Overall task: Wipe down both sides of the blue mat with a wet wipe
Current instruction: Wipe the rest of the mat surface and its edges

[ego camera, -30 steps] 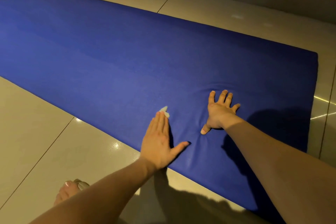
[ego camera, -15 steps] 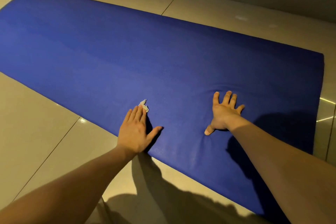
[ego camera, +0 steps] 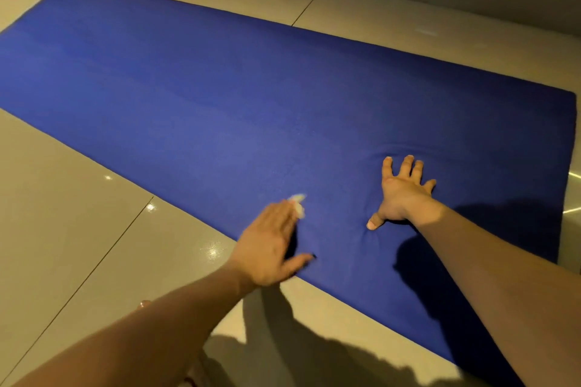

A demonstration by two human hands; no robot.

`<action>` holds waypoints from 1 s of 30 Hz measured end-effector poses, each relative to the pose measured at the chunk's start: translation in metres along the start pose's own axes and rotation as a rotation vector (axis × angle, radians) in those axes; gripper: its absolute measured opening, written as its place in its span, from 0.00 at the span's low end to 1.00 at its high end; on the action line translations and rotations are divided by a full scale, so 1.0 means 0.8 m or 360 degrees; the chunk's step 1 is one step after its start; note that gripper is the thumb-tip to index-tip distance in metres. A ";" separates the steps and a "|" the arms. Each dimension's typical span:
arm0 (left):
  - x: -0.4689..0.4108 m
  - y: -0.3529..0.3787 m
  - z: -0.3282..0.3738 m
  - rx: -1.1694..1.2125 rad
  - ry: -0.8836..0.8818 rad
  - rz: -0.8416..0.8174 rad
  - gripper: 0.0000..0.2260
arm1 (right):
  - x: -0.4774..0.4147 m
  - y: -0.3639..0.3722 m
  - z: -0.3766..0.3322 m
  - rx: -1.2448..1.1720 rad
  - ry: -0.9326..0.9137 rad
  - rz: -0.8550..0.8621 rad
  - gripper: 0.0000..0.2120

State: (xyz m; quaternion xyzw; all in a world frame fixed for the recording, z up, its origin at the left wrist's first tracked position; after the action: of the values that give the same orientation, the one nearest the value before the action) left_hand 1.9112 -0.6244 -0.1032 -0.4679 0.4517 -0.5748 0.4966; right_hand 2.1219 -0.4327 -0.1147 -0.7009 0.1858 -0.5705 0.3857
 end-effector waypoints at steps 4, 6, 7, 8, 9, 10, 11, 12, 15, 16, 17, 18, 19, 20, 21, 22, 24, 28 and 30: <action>0.010 -0.024 -0.089 -0.0274 -0.0585 -0.0121 0.45 | 0.009 0.000 -0.007 0.0052 0.0014 0.0041 0.74; 0.012 -0.026 -0.075 -0.0135 -0.0629 -0.0061 0.46 | 0.017 0.003 -0.016 0.0060 -0.0016 0.0045 0.68; 0.013 -0.027 -0.055 -0.0020 -0.0609 -0.0015 0.45 | 0.022 0.006 -0.021 0.0047 -0.0050 0.0065 0.62; 0.014 -0.023 -0.029 0.0067 -0.0556 0.0010 0.45 | 0.029 0.010 -0.027 0.0029 -0.0096 0.0088 0.55; 0.016 -0.015 0.000 0.0137 -0.0472 0.0019 0.45 | 0.037 0.016 -0.032 0.0008 -0.0143 0.0100 0.49; 0.019 -0.007 0.031 0.0195 -0.0361 0.0020 0.45 | 0.045 0.023 -0.037 -0.0016 -0.0182 0.0094 0.44; 0.025 0.000 0.061 0.0226 -0.0244 0.0002 0.46 | 0.053 0.031 -0.039 -0.0032 -0.0205 0.0085 0.42; 0.032 0.008 0.088 0.0223 -0.0149 -0.0037 0.46 | 0.060 0.039 -0.041 -0.0031 -0.0217 0.0083 0.41; 0.044 0.029 0.111 0.0111 0.0025 -0.0183 0.46 | 0.078 0.054 -0.045 0.0013 -0.0228 0.0055 0.39; 0.044 0.029 0.102 0.0057 0.0101 -0.0216 0.45 | 0.083 0.058 -0.046 0.0012 -0.0232 0.0037 0.39; 0.042 0.027 0.086 -0.0006 0.0178 -0.0218 0.44 | 0.088 0.061 -0.048 0.0001 -0.0231 0.0030 0.39; 0.039 0.021 0.064 -0.0030 0.0204 -0.0190 0.43 | 0.091 0.065 -0.051 -0.0005 -0.0229 0.0019 0.40; 0.036 0.011 0.035 -0.0041 0.0150 -0.0148 0.43 | 0.095 0.071 -0.056 0.0011 -0.0230 -0.0012 0.44; 0.034 0.000 0.003 -0.0067 0.0039 -0.0101 0.42 | 0.098 0.076 -0.062 0.0053 -0.0230 -0.0061 0.50; 0.034 -0.011 -0.029 -0.0137 -0.0084 -0.0084 0.43 | 0.100 0.082 -0.068 0.0105 -0.0226 -0.0123 0.58; 0.036 -0.019 -0.056 -0.0230 -0.0181 -0.0123 0.44 | 0.102 0.086 -0.073 0.0145 -0.0217 -0.0179 0.64; 0.041 -0.024 -0.080 -0.0305 -0.0301 -0.0257 0.46 | 0.104 0.088 -0.079 0.0187 -0.0209 -0.0231 0.71; 0.039 -0.021 -0.026 -0.0038 -0.0435 -0.0135 0.48 | 0.107 0.089 -0.086 0.0259 -0.0169 -0.0227 0.74; 0.045 -0.007 0.021 0.0015 -0.0278 -0.0134 0.48 | 0.107 0.090 -0.089 0.0276 -0.0141 -0.0225 0.75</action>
State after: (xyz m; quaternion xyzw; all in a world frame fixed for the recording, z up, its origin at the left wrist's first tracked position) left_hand 1.9242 -0.6607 -0.0915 -0.5325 0.3838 -0.5543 0.5117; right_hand 2.0916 -0.5620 -0.1092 -0.7008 0.0685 -0.5786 0.4115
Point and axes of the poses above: each hand's wrist, its own x-axis away from the middle knuckle, its own y-axis out of the palm, z = x × y, the point moved 5 cm from there along -x, towards the middle knuckle, and after that the axes turned 4 degrees about -y, right-handed, at the moved point
